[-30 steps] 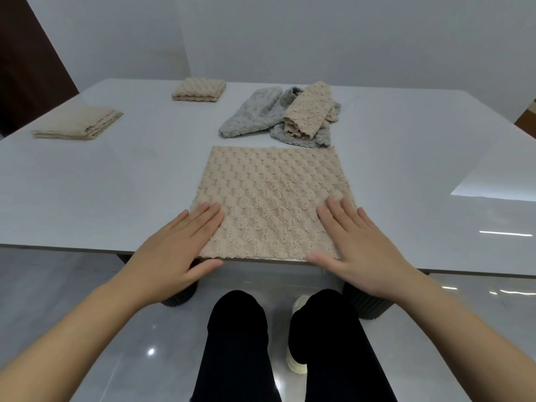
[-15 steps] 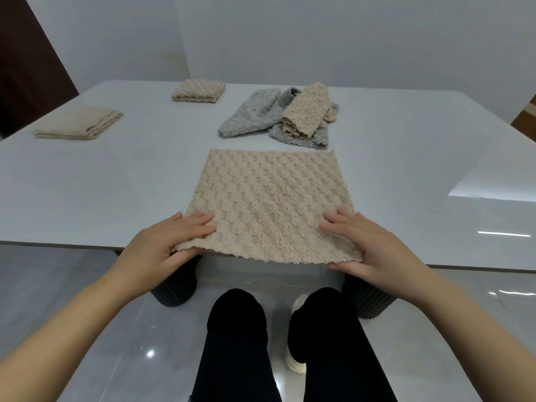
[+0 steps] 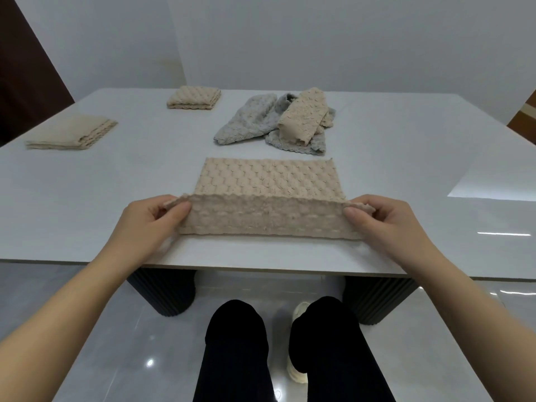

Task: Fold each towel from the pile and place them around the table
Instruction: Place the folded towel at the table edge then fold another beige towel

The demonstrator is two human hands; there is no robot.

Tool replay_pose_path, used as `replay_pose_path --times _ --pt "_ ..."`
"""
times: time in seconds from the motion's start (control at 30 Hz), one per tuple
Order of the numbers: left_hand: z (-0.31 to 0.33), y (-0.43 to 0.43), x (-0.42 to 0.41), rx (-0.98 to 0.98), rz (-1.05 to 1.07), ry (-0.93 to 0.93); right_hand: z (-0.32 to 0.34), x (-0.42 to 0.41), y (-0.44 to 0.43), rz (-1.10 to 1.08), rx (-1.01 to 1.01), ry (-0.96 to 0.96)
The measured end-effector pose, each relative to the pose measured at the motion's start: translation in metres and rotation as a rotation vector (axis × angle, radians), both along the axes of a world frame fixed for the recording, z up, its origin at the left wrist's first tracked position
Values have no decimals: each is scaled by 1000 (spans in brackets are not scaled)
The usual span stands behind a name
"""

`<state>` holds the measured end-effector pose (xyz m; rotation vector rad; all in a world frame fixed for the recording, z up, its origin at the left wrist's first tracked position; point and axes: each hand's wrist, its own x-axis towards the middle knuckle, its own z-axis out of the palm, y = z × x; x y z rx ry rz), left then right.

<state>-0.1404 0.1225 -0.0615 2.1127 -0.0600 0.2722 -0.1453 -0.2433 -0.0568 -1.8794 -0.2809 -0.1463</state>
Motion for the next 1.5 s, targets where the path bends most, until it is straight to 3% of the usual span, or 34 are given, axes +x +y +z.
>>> replay_pose_path --times 0.4,0.67,0.9,1.1,1.5 --pt "12 -29 108 129 210 59 12 123 22 -241 -225 93" --pt "5 -37 149 388 276 42 4 157 27 -335 -477 52" --pt "-9 -45 155 572 300 -61 -8 155 27 -375 -540 -28" --pt "-16 -39 163 561 294 -129 -13 161 26 -384 -708 -82" --pt "-13 -34 168 457 415 21 -17 159 31 -438 -819 -70"
